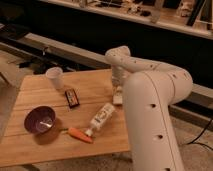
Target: Place the white sponge in the ceramic bowl
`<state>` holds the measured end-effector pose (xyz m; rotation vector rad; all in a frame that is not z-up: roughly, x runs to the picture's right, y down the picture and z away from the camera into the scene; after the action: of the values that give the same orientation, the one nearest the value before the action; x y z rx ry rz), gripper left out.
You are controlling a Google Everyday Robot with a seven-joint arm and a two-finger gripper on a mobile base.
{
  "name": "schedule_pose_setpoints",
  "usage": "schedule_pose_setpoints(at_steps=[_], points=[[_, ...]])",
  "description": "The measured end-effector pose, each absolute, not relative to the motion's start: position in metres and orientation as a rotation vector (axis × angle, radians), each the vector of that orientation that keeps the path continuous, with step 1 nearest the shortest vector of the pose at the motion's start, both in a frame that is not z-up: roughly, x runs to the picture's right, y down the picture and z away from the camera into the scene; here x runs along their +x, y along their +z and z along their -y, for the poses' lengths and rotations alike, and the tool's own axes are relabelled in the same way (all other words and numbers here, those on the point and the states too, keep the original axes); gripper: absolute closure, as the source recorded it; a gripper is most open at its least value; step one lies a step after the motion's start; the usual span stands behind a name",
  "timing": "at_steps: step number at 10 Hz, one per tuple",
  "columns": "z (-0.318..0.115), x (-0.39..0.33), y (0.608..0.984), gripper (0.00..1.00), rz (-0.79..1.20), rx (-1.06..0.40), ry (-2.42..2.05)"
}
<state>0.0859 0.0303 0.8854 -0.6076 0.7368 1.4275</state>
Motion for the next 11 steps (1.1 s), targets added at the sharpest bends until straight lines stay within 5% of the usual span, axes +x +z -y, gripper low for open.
schedule_pose_setpoints(at_steps=[6, 11], points=[[0.018, 0.032, 0.856, 0.8, -0.635, -0.568, 1.321], [0.009, -0.044, 0.82, 0.8, -0.54, -0.572, 1.133]])
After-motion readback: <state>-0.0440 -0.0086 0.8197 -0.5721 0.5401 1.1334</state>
